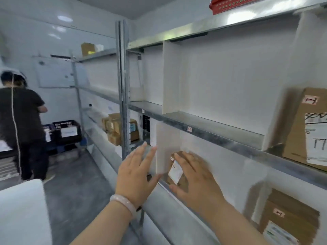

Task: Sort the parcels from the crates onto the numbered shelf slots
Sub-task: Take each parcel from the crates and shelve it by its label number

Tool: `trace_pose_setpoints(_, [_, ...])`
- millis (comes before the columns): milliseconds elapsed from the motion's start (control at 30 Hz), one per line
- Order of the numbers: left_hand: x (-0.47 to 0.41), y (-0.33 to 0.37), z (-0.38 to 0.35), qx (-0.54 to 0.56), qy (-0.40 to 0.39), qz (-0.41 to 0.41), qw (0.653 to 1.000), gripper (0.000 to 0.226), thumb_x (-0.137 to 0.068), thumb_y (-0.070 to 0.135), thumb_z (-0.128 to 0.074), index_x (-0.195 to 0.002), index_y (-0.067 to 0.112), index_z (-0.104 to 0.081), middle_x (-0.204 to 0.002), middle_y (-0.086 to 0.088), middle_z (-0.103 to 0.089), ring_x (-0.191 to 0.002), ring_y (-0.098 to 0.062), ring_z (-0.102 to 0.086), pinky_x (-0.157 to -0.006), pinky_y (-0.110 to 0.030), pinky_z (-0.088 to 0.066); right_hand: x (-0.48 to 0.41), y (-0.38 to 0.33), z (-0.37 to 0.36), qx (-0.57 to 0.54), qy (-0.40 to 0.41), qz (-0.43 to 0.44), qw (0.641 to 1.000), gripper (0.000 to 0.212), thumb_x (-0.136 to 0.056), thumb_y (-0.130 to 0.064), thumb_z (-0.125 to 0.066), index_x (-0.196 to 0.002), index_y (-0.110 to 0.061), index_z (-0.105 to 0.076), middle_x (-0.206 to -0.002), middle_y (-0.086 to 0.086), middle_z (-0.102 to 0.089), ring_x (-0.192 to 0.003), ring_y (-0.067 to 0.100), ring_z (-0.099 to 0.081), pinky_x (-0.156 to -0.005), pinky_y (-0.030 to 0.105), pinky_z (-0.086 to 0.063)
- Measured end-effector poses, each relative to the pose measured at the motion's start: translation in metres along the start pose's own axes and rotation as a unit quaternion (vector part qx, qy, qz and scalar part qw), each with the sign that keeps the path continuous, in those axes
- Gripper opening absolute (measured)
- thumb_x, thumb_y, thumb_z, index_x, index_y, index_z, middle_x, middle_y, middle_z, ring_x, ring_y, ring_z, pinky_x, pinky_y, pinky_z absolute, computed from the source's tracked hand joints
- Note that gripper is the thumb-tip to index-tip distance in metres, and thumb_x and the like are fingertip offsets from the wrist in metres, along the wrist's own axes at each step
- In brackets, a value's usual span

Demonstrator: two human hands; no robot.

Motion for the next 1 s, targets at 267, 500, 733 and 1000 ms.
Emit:
trace_pose_setpoints(267, [0.091,-0.206,0.099,-0.112,-0.034,0.134,0.984,0.079,-0.081,0.053,-0.070,-0.149,0.027,-0.040,-0.153,-0.007,-0.040,-0.138,-0.030,-0.042,-0.109,-0.050,-0.040,-0.078,-0.192,-0.111,-0.098,-0.049,0.113,0.988,0.079,-0.085,-0.065,-0.044,-0.152,-0.038,-0.011,-0.160,-0.008,-0.015,-0.147,0.011,-0.010,-0.118,0.027,-0.005])
trace_pose_setpoints(500, [0.166,-0.352,0.191,-0.185,-0.045,0.219,0.957,0.074,-0.085,0.058,-0.063,-0.150,0.034,-0.036,-0.155,0.001,-0.037,-0.141,-0.023,-0.037,-0.108,-0.047,-0.037,-0.116,-0.367,-0.201,-0.168,-0.089,0.193,0.963,0.080,-0.087,-0.065,-0.045,-0.152,-0.042,-0.004,-0.161,-0.014,-0.005,-0.147,0.006,-0.001,-0.120,0.029,-0.008])
trace_pose_setpoints(733, [0.241,-0.456,0.242,-0.208,-0.056,0.320,0.923,0.071,-0.086,0.060,-0.060,-0.148,0.036,-0.037,-0.154,0.006,-0.037,-0.144,-0.020,-0.033,-0.113,-0.045,-0.034,-0.138,-0.492,-0.275,-0.212,-0.136,0.258,0.933,0.078,-0.090,-0.061,-0.047,-0.151,-0.043,-0.003,-0.161,-0.014,-0.007,-0.146,0.005,-0.002,-0.112,0.019,0.002])
trace_pose_setpoints(1000, [0.289,-0.547,0.256,-0.244,-0.099,0.395,0.880,0.072,-0.090,0.064,-0.049,-0.153,0.040,-0.024,-0.159,0.007,-0.028,-0.147,-0.017,-0.025,-0.116,-0.044,-0.030,-0.182,-0.576,-0.348,-0.281,-0.195,0.271,0.900,0.077,-0.089,-0.056,-0.053,-0.152,-0.040,-0.012,-0.160,-0.012,-0.014,-0.146,0.007,-0.008,-0.114,0.025,-0.010])
Point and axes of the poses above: each hand's wrist, its own x-axis away from the middle knuckle, its own z-axis out of the back of the hand, y = z × x, the point moved 6 cm from there along -x, towards the middle knuckle
